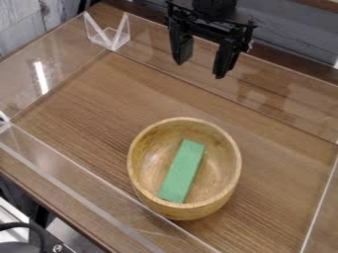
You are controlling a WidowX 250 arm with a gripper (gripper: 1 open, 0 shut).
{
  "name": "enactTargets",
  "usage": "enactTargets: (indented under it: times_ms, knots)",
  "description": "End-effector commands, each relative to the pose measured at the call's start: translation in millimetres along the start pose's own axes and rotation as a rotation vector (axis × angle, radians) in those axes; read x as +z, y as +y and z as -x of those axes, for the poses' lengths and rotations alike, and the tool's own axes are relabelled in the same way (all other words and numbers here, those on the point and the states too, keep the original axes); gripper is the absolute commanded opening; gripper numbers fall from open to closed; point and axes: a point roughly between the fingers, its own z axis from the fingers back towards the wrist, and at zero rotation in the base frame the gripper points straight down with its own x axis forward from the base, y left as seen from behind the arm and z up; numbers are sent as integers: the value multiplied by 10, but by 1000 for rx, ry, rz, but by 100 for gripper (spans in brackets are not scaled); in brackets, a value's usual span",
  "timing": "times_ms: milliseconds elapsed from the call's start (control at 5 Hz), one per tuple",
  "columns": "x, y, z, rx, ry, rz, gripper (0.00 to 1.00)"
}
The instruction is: Remove the green block from inside the brown bowl and put it on the table
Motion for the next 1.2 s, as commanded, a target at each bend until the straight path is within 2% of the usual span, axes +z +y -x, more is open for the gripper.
enactTargets:
  times_ms: [0,200,400,1000]
  knots:
    - [-116,-44,158,8,14,0,100]
    - [-318,-136,474,5,32,0,100]
    - [-444,-193,626,13,4,0,100]
    - [-624,-296,662,2,-5,15,100]
